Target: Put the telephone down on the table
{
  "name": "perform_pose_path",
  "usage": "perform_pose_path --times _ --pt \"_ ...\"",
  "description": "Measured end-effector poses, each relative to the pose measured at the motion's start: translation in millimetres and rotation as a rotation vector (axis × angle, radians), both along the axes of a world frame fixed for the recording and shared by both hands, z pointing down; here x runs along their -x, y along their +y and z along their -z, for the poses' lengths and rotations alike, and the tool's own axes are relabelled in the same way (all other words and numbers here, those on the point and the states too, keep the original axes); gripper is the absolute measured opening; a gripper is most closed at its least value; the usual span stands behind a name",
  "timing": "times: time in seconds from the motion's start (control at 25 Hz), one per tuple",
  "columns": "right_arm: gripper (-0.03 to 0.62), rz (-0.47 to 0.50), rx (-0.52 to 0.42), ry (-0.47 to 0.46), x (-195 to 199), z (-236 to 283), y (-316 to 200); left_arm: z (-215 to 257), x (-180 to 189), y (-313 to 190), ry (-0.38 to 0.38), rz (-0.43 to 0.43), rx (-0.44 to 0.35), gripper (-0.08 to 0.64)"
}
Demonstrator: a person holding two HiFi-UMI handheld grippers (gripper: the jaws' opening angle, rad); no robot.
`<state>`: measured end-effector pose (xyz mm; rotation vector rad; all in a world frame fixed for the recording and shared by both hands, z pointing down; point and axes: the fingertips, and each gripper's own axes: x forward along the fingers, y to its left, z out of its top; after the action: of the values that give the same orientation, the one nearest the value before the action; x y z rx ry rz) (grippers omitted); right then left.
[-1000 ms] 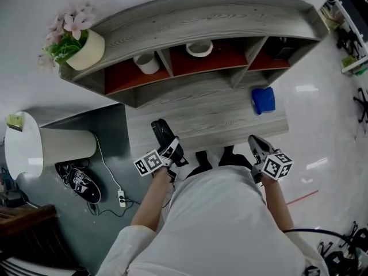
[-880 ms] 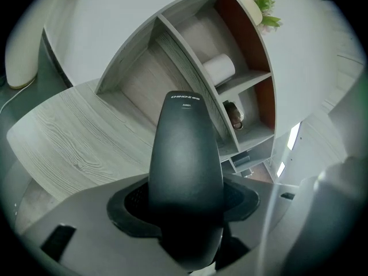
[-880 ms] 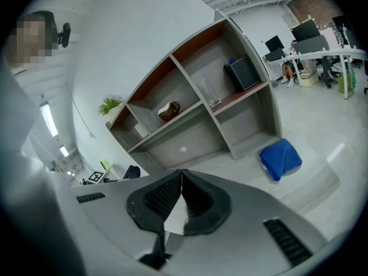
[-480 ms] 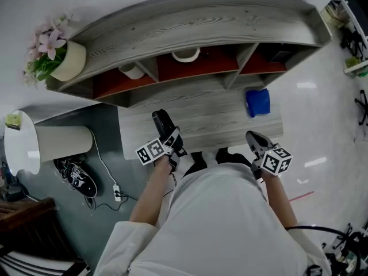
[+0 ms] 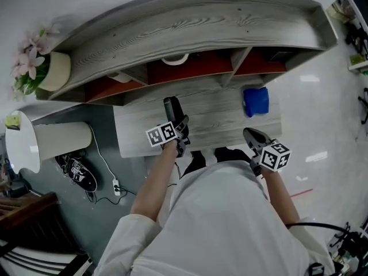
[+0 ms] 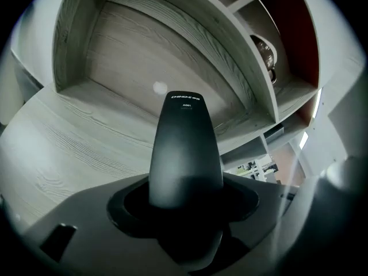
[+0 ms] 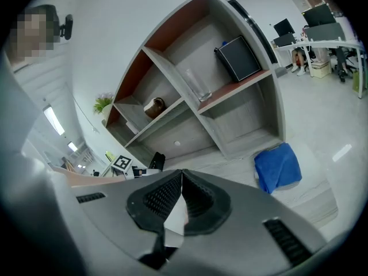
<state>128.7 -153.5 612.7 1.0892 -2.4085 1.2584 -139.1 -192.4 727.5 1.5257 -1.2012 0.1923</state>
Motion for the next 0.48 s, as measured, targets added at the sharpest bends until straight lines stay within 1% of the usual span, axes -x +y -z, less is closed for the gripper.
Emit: perform_pose_path --times 0.24,0.4,0.48 --pt "0.017 0.017 0.01 -0.004 -6 -4 -12 -33 -23 -14 -0.076 -0.055 0.082 0.288" --pt "0.018 0.006 0.018 0.004 -18 -6 -21 -61 -34 -17 -0.115 -0.063 0.178 0.288" --pt "0.017 0.003 0.024 0.01 -27 -7 -24 -72 -42 -19 -0.136 -0.083 0.215 0.288"
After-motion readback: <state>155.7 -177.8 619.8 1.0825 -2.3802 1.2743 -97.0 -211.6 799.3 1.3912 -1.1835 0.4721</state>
